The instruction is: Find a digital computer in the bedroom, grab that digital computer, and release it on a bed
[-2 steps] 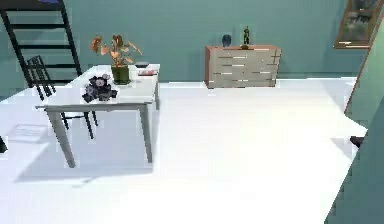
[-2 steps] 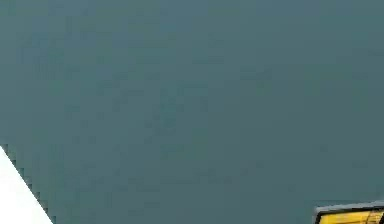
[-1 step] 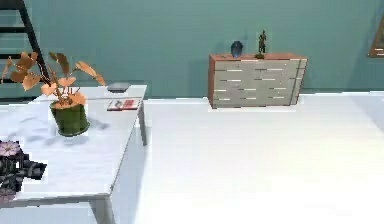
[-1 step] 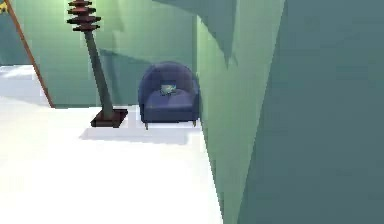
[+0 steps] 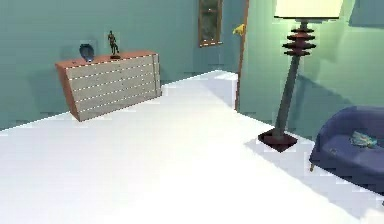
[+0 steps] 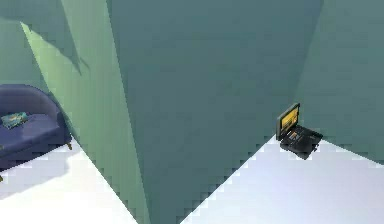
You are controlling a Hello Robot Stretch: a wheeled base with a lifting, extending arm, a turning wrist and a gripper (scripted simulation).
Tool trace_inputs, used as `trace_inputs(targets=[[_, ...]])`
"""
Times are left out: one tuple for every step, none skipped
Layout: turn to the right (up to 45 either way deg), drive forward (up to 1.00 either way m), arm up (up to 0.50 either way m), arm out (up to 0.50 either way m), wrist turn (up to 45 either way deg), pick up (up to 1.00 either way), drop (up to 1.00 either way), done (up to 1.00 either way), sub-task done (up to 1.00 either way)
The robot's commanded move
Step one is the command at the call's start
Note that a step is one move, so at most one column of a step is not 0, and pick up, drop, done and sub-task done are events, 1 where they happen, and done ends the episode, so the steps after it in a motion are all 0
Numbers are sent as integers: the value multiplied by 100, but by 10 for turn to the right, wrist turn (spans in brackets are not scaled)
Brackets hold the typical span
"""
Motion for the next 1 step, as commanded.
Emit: trace_inputs(targets=[[0, 5, 0, 0, 0, 0, 0, 0, 0]])
